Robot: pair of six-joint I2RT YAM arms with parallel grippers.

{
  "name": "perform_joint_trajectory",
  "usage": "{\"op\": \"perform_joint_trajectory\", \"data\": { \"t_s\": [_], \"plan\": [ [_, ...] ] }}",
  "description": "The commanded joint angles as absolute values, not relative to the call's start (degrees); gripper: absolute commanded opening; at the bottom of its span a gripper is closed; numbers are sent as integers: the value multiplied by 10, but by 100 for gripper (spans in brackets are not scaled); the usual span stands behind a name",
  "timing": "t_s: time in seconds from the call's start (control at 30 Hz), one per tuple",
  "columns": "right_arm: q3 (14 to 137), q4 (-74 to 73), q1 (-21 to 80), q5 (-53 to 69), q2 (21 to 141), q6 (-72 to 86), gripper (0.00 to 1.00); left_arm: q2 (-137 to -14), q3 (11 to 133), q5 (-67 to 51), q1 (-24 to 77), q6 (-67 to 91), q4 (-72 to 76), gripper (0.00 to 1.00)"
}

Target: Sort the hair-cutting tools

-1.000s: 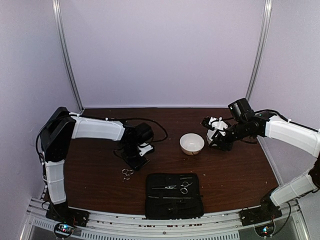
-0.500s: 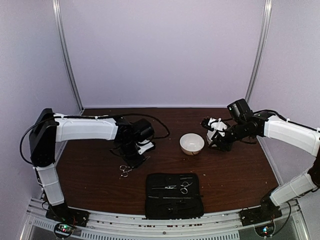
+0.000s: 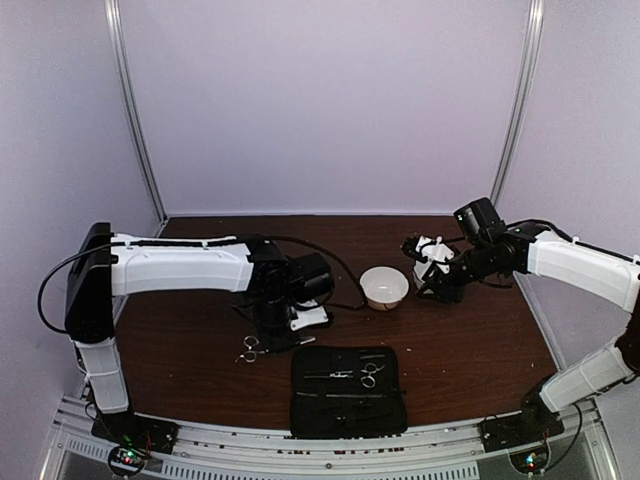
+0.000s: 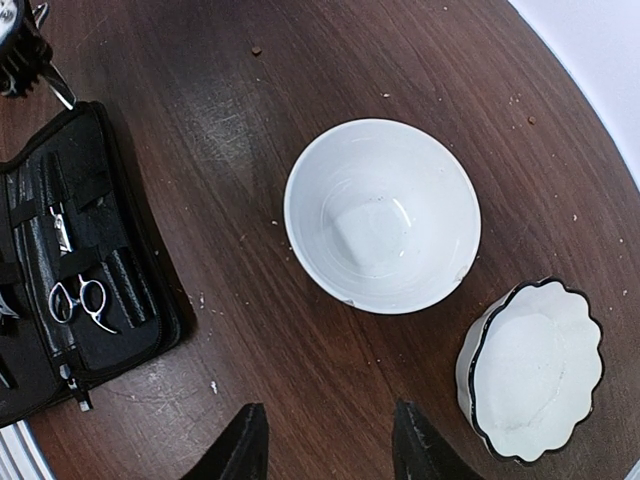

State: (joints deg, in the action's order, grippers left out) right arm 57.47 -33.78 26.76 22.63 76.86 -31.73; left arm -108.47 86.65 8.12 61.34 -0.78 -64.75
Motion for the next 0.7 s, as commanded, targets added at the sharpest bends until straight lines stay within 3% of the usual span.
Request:
{"op": "perform_joint_trajectory", "data": {
  "t_s": [0.0,0.67],
  "plan": [
    [582,-341,272,233,767,-323,45,-1113,893,88,630,-52,-681,0],
    [580,-343,272,234,761,-325,45,-1226,981,68,645,-79,-689,0]
  ]
}}
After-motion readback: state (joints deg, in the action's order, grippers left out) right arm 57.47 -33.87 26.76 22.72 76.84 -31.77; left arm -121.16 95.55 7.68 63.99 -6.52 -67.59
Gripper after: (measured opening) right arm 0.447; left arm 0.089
